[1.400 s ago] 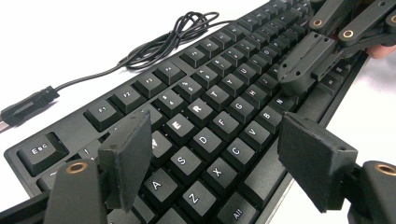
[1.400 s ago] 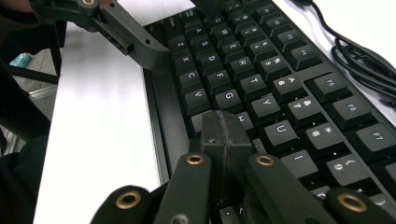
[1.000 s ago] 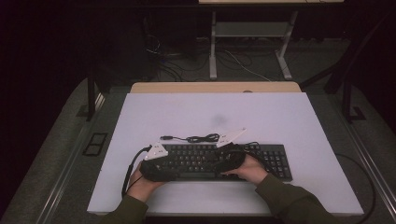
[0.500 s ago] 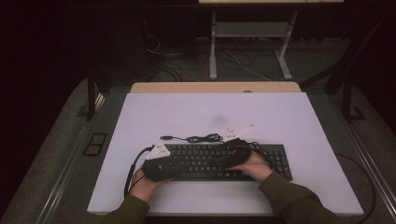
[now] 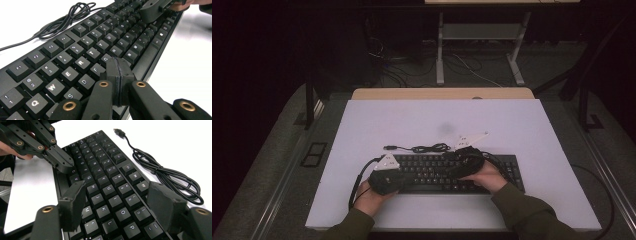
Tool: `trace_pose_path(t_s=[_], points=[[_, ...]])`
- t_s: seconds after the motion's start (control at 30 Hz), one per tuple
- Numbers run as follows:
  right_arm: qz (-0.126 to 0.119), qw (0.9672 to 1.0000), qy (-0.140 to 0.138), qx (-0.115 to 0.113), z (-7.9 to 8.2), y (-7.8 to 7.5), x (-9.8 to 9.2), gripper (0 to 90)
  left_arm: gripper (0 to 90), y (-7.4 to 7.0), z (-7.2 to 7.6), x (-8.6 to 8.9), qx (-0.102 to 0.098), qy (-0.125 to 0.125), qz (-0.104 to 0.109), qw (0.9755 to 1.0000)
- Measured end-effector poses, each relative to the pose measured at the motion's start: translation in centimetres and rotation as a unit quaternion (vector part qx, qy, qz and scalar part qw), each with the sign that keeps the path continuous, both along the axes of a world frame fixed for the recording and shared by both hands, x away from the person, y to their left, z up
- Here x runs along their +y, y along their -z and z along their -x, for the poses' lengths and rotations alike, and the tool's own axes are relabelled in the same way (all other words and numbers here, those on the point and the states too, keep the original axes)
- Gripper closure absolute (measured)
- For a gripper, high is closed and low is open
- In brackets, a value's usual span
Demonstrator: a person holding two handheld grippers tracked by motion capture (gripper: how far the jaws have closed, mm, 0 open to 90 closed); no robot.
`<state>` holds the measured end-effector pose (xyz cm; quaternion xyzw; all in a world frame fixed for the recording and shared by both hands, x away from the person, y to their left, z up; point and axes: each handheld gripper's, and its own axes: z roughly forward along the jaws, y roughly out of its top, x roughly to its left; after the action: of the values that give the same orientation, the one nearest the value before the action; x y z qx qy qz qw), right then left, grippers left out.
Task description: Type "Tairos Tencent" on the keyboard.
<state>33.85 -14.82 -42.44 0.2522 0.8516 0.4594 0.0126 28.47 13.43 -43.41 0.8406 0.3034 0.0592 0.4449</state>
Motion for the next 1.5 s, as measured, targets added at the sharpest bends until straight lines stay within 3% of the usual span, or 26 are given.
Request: trace_pose_path(t_s=[0.4,0.77,1.5], points=[[0.006,0.9999,0.009,0.003,0.0,0.14,-0.03,22.8,88.2,0.6,-0.18,-0.1,0.005,0.006,-0.028,0.9996],[0.005,0.9999,0.009,-0.001,0.01,0.09,-0.1,21.3,88.2,0.47,-0.19,0.12,0.006,0.004,-0.014,0.9999],[0.004,0.9998,0.018,0.001,0.31,0.04,-0.77,20.5,88.2,-0.13,-0.78,0.64,-0.003,0.0,-0.012,0.9999]])
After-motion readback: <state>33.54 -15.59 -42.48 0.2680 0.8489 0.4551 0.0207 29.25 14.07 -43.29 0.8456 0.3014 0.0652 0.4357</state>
